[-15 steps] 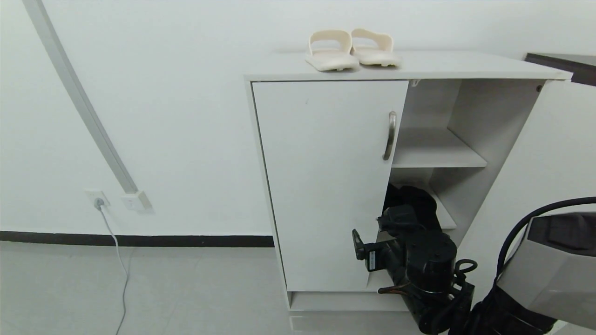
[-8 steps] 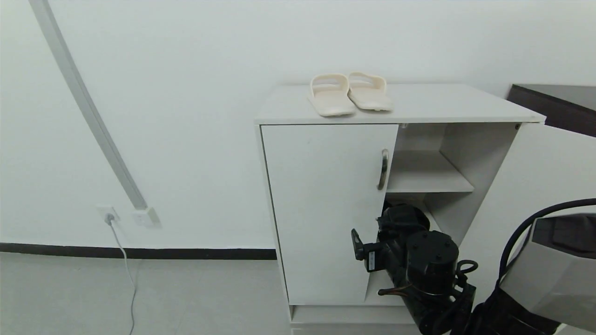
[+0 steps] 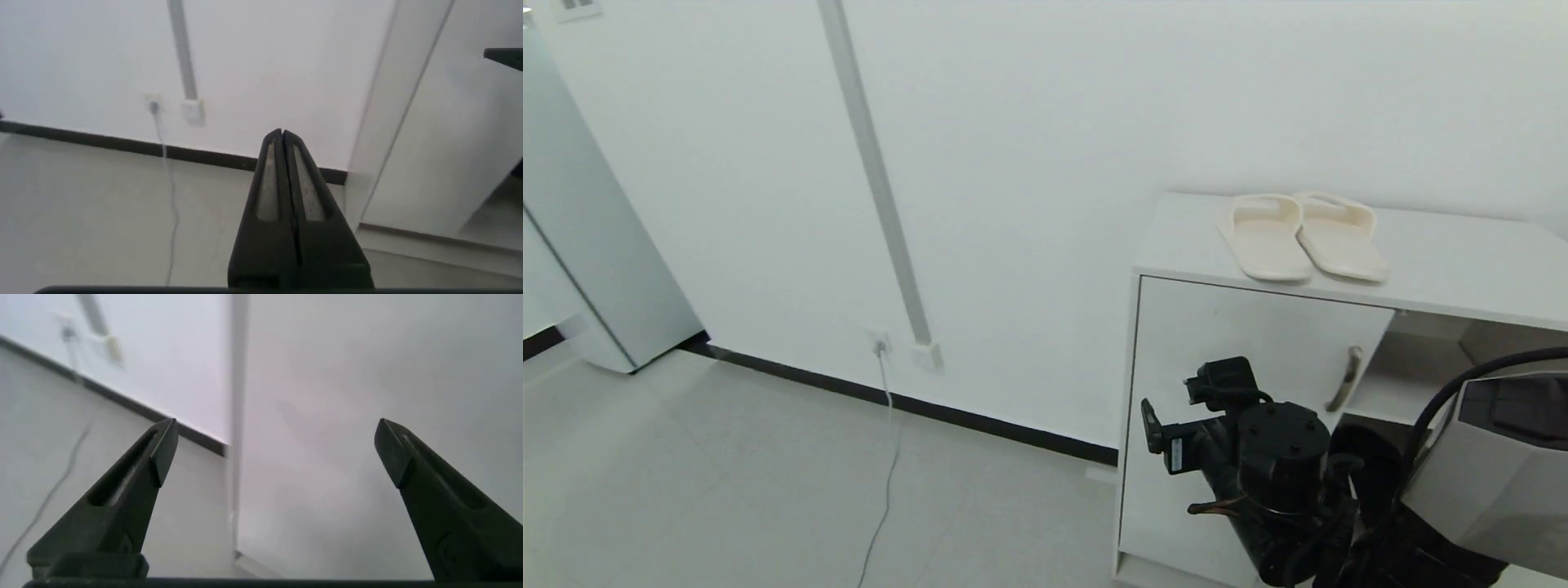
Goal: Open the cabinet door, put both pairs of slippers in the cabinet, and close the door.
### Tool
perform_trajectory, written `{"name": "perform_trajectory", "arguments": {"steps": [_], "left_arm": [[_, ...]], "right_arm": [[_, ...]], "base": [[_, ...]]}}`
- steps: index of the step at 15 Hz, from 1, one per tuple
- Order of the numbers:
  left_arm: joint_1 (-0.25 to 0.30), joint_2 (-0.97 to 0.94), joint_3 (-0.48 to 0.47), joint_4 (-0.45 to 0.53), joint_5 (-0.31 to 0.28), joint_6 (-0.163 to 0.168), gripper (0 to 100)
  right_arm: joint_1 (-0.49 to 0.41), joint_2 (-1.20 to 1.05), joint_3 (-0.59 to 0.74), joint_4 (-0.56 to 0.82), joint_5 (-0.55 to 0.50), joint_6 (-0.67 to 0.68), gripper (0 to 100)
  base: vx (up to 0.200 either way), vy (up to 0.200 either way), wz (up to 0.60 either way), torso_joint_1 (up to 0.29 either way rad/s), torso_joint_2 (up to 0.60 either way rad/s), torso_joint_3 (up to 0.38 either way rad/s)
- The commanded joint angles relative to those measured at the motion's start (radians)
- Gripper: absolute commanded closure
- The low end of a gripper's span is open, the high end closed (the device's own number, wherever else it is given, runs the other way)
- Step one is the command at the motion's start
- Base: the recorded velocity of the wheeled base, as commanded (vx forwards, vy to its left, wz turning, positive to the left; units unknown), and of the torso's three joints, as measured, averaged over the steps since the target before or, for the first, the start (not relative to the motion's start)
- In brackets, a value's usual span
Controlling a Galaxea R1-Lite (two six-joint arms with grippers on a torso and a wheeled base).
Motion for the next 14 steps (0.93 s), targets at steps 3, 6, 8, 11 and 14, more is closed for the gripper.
{"name": "perform_trajectory", "arguments": {"steps": [3,6,8,11,14], "left_arm": [[0.000,0.000,0.000,-0.001,0.000,0.000,100],[0.000,0.000,0.000,-0.001,0.000,0.000,100],[0.000,0.000,0.000,-0.001,0.000,-0.001,100],[0.001,0.000,0.000,-0.001,0.000,0.000,100],[0.000,0.000,0.000,-0.001,0.000,-0.001,100]], "right_arm": [[-0.003,0.000,0.000,0.000,-0.001,-0.001,0],[-0.006,0.000,0.001,-0.003,-0.004,-0.001,0],[-0.019,-0.005,0.001,-0.003,0.009,-0.001,0],[-0.025,0.000,0.001,-0.005,0.016,-0.015,0],[-0.025,-0.005,0.010,-0.009,0.016,-0.019,0]], "base": [[0.000,0.000,0.60,0.196,-0.51,-0.323],[0.000,0.000,0.40,0.216,-0.52,-0.310],[0.000,0.000,0.00,0.227,-0.54,-0.327],[0.000,0.000,0.00,0.105,-0.23,-0.136],[0.000,0.000,0.00,0.011,-0.03,-0.012]]}}
